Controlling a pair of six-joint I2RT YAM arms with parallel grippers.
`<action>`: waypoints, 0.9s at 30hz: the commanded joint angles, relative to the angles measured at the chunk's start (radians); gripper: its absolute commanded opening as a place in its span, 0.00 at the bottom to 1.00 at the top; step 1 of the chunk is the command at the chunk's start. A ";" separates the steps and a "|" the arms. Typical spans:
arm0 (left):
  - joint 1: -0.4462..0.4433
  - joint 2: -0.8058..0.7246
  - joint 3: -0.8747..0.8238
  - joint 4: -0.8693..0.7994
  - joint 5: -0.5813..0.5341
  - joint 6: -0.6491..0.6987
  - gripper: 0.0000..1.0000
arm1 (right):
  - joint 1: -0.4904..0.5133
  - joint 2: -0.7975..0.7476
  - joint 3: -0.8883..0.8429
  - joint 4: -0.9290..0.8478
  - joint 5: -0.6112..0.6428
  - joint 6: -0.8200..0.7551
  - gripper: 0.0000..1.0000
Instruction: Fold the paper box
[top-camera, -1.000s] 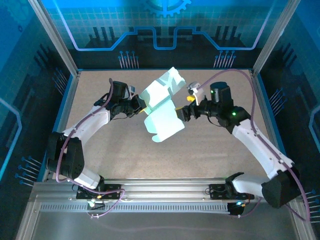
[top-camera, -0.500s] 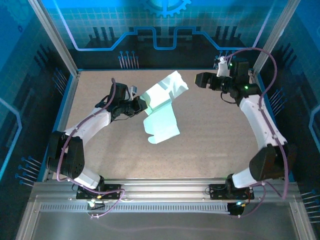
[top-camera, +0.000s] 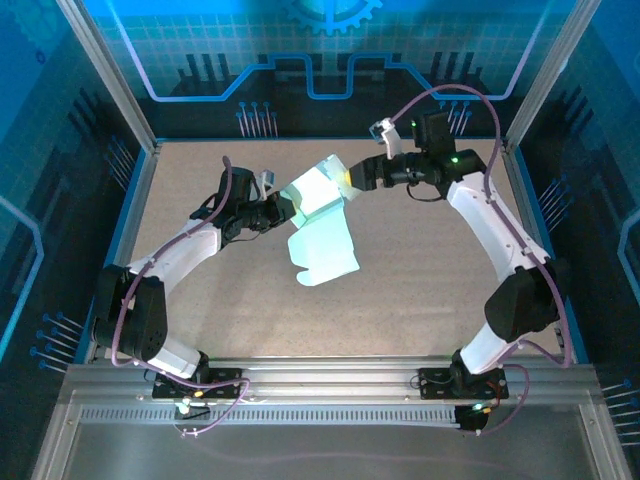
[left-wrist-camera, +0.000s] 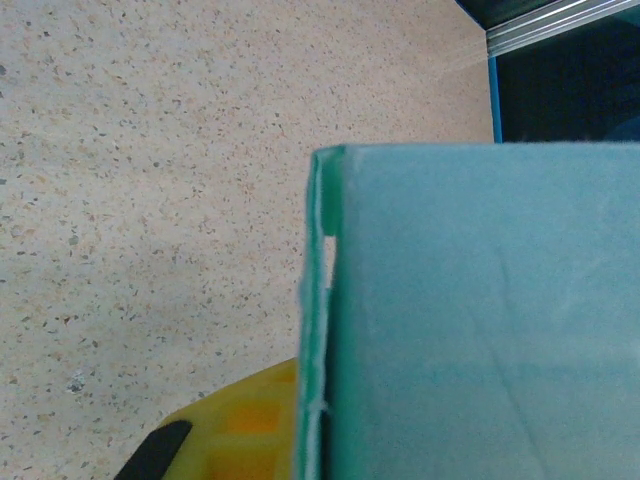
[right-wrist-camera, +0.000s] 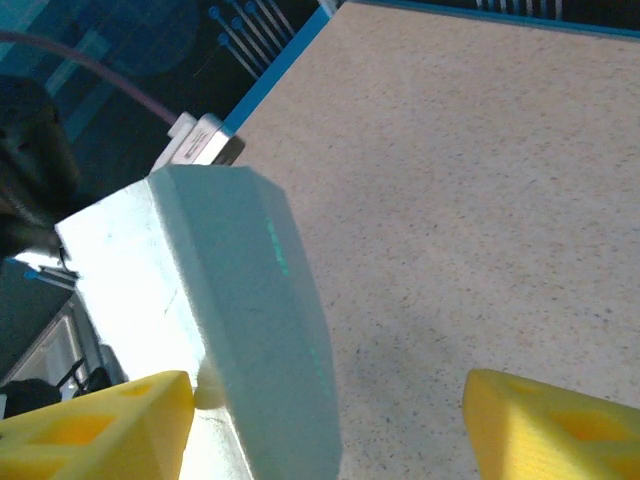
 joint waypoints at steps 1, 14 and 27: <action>-0.008 -0.004 0.039 -0.007 0.011 0.016 0.00 | 0.042 -0.034 0.003 -0.037 -0.034 -0.065 0.70; -0.010 0.013 0.041 -0.044 -0.006 0.014 0.00 | 0.148 -0.053 0.031 -0.088 0.059 -0.140 0.45; -0.011 0.041 0.065 -0.077 -0.007 0.012 0.00 | 0.172 -0.042 0.063 -0.132 0.109 -0.139 0.51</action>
